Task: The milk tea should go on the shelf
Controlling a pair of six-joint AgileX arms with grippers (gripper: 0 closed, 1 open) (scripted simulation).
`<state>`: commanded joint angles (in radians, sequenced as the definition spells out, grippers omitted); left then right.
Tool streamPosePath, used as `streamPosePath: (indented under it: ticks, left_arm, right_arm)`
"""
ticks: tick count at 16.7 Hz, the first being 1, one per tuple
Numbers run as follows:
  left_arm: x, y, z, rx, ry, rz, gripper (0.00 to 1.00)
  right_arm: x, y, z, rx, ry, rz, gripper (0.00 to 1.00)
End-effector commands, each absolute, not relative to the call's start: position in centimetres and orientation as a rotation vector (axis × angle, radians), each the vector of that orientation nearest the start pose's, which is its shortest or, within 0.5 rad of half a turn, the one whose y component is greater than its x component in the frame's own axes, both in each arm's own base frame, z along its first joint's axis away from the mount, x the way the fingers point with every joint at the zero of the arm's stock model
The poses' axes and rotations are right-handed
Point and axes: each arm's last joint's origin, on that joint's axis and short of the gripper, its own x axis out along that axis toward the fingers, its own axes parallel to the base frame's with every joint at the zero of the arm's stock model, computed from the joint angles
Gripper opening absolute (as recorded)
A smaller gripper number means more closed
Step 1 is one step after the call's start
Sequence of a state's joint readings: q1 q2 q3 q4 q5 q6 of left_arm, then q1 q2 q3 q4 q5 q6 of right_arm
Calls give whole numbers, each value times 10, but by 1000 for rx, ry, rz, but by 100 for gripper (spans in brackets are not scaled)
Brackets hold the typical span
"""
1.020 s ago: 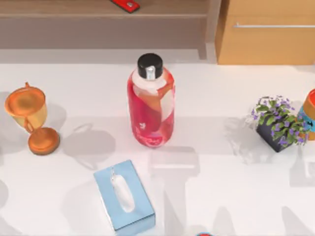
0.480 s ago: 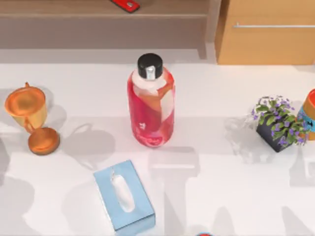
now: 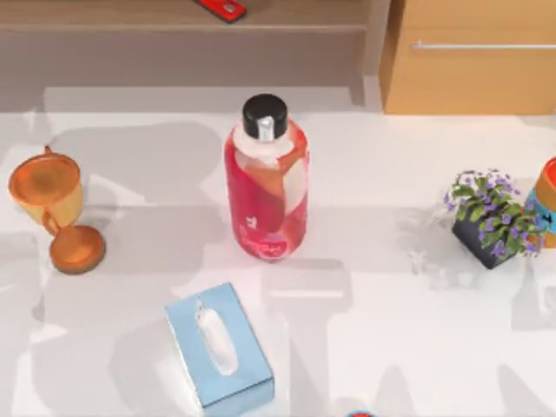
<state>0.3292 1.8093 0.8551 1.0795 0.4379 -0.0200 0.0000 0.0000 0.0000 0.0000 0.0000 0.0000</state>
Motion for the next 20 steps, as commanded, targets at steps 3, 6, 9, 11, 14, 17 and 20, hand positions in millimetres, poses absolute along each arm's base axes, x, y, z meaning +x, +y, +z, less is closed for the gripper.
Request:
streamPosePath:
  ticks: [3, 6, 9, 11, 14, 17, 20]
  left_arm:
    - [375, 79, 220, -22, -92, -94, 0]
    - [392, 42, 234, -46, -43, -89, 0]
    - [406, 1, 248, -51, 11, -80, 0]
    - [412, -25, 257, -44, 47, -70, 0]
    - [417, -57, 269, -24, 87, -48, 0]
    - [419, -74, 281, -9, 95, -26, 0]
    - [419, -75, 283, -7, 94, -22, 0]
  right_arm:
    - [106, -1, 160, 0, 0, 0, 100]
    - [106, -1, 160, 0, 0, 0, 100]
    - [106, -1, 160, 0, 0, 0, 100]
    - [106, -1, 160, 0, 0, 0, 100]
    - [106, -1, 160, 0, 0, 0, 100]
    - [106, -1, 160, 0, 0, 0, 100]
    - [106, -1, 160, 0, 0, 0, 100]
